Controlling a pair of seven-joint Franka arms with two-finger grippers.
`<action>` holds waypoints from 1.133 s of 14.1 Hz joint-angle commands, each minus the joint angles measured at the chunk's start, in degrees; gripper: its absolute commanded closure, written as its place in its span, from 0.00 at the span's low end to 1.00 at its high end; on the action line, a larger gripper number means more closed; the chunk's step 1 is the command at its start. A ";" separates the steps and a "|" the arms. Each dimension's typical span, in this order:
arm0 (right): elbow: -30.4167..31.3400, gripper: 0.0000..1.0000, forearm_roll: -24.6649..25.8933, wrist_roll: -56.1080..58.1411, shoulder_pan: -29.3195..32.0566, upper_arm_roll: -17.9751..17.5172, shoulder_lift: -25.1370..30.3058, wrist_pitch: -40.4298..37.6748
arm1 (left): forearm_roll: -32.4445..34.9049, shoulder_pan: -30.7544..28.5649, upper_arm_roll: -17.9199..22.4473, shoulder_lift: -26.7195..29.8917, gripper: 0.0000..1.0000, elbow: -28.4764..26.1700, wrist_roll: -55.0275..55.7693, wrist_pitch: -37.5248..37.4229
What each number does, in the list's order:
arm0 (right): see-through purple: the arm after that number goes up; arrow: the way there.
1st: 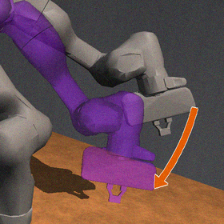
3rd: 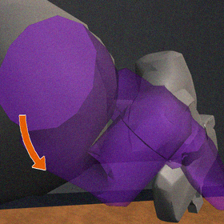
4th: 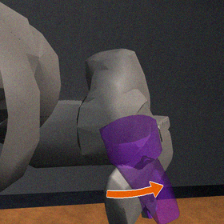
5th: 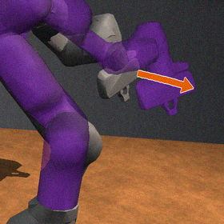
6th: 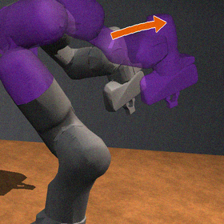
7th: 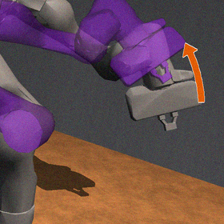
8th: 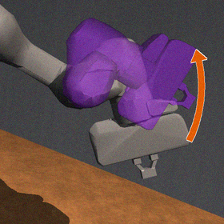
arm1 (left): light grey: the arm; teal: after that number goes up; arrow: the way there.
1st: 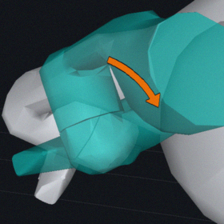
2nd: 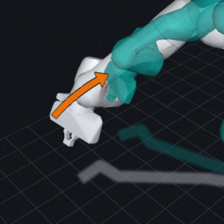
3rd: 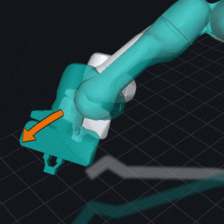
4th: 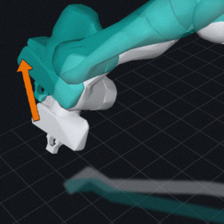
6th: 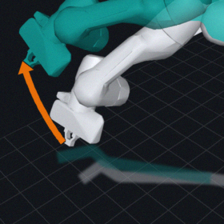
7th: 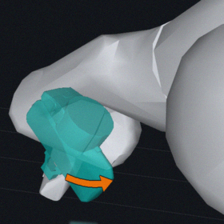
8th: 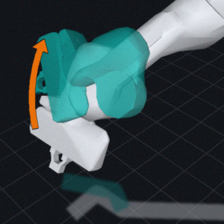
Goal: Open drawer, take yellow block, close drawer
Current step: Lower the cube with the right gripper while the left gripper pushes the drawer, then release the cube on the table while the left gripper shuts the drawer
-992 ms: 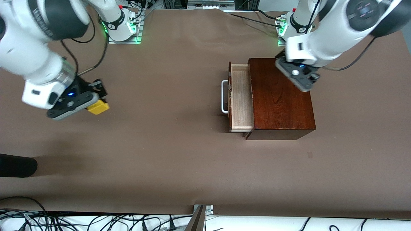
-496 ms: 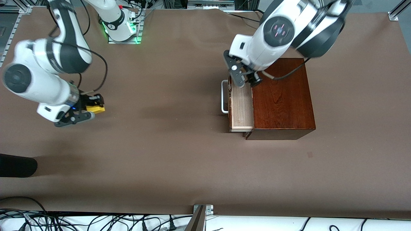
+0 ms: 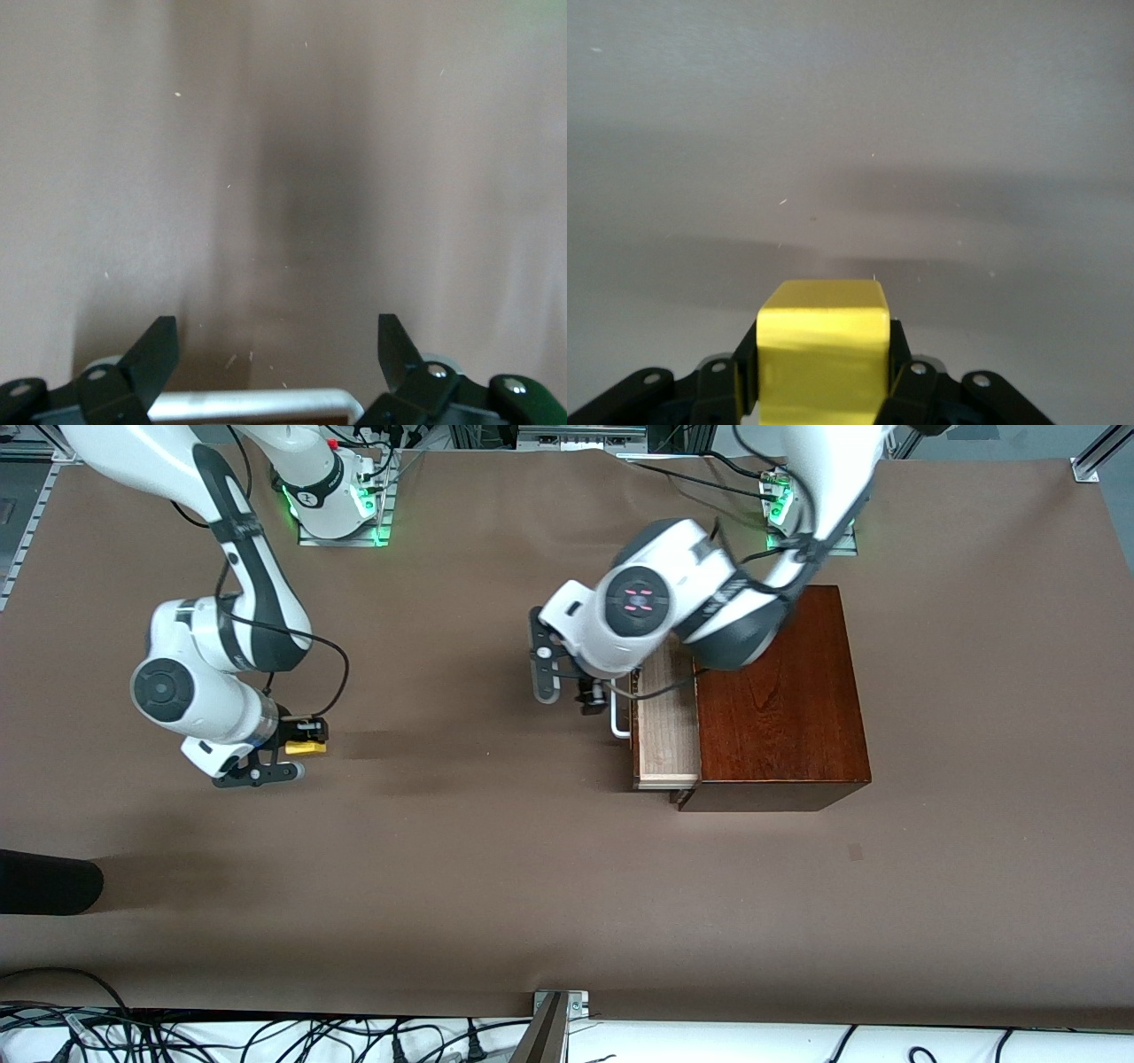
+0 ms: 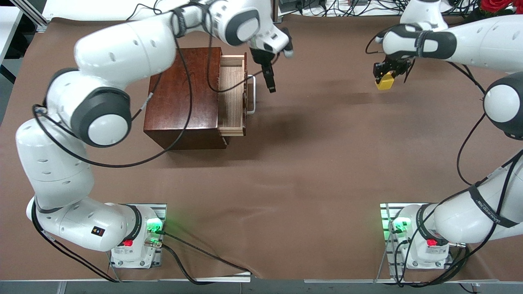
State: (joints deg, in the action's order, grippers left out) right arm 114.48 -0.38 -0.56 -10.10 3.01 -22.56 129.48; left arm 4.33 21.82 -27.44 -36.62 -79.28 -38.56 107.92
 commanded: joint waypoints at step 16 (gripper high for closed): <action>-4.70 0.00 0.29 -1.82 0.25 -0.46 10.32 -1.93 | 18.26 0.77 1.60 -1.70 0.00 -2.01 -1.52 -22.31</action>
State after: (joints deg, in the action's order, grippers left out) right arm 111.23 -0.38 -2.60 -10.15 2.90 -18.32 132.33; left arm 21.51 23.03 -26.15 -39.53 -81.06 -38.97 88.12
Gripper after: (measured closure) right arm 0.000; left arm 0.000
